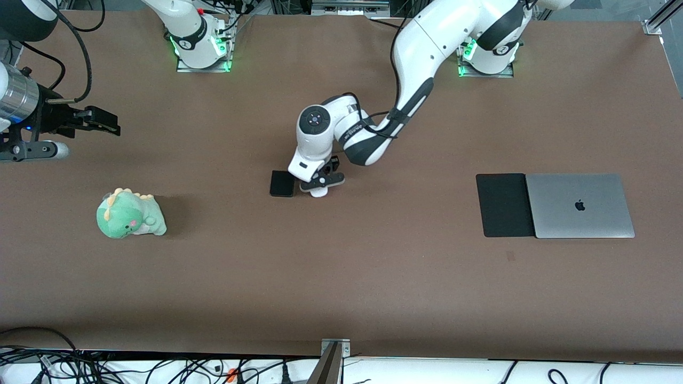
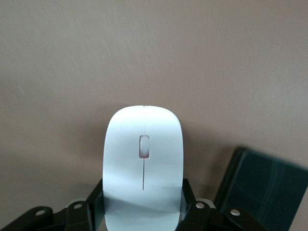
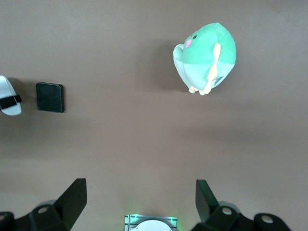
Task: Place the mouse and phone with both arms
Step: 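Carry the mouse to the pad while the right gripper reaches the phone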
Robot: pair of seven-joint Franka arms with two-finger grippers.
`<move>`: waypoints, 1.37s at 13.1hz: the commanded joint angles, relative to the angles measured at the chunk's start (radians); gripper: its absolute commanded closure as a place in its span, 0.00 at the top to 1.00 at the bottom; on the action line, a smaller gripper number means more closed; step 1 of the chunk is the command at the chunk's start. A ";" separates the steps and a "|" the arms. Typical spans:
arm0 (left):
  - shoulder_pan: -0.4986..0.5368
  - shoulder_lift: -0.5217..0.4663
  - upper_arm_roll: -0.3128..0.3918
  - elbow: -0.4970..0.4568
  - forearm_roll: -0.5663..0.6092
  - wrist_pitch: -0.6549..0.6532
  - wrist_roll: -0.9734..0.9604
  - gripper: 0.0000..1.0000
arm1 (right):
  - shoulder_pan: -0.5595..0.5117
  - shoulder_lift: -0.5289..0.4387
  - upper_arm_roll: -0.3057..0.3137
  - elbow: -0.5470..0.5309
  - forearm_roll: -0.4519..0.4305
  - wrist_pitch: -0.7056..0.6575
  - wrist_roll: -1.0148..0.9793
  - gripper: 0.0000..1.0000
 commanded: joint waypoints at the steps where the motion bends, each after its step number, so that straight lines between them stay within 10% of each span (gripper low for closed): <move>1: 0.092 -0.103 -0.014 -0.109 0.030 -0.021 0.106 0.43 | 0.002 0.008 0.004 0.002 0.048 -0.002 0.012 1.00; 11: 0.624 -0.588 -0.060 -0.810 0.028 0.094 0.743 0.43 | 0.160 0.134 0.004 -0.040 0.109 0.195 0.303 1.00; 18: 0.904 -0.579 -0.050 -0.896 0.031 0.086 1.050 0.44 | 0.318 0.220 0.002 -0.210 0.103 0.525 0.499 1.00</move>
